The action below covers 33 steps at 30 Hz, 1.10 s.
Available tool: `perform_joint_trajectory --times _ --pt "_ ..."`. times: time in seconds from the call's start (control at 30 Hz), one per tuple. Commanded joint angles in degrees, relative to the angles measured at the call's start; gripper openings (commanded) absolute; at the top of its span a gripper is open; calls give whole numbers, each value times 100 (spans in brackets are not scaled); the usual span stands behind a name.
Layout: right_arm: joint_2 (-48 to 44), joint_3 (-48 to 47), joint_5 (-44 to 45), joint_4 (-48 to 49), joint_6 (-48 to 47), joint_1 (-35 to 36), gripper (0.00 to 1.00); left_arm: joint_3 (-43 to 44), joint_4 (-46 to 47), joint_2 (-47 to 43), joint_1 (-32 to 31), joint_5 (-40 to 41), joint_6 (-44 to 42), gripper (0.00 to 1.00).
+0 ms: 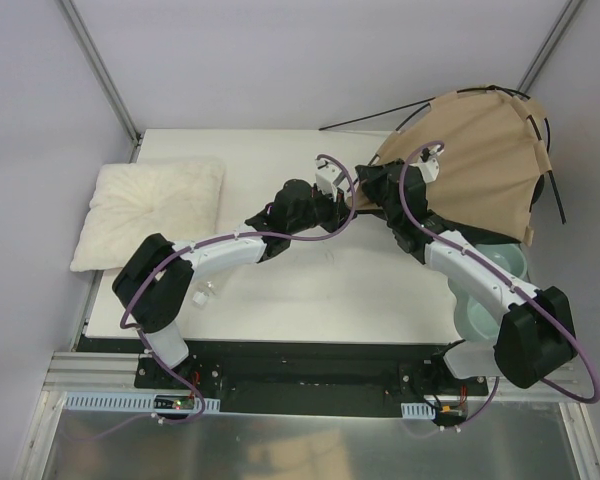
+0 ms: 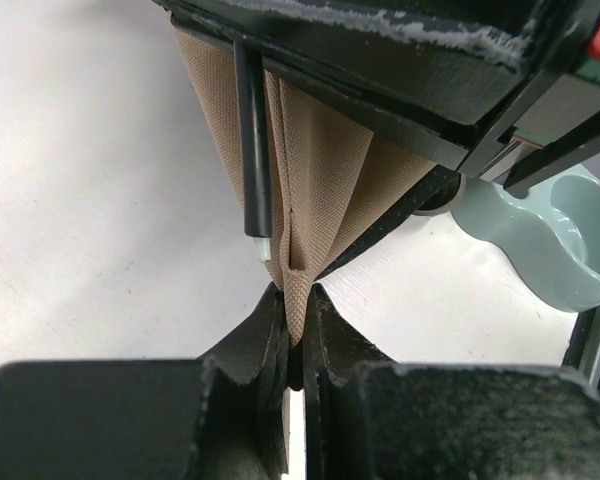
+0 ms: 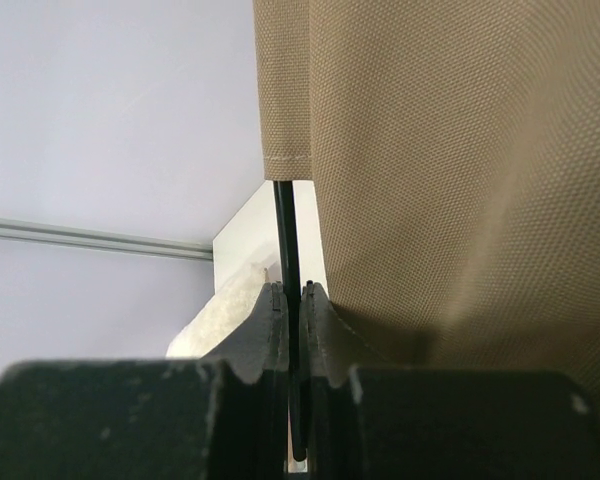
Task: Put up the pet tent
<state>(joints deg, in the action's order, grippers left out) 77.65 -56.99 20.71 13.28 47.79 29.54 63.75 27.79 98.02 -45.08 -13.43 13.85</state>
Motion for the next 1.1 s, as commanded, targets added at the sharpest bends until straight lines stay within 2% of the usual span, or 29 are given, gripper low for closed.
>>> perform_joint_trajectory --times 0.0,0.47,1.07 --pt "-320 -93 1673 720 90 -695 0 -301 -1188 -169 -54 -63 -23 0" --pt "-496 197 1664 720 266 -871 0 -372 -1171 -195 -1 -72 145 0" --pt "-127 241 1453 790 -331 -783 0 -319 -1197 -266 -9 -72 145 0"
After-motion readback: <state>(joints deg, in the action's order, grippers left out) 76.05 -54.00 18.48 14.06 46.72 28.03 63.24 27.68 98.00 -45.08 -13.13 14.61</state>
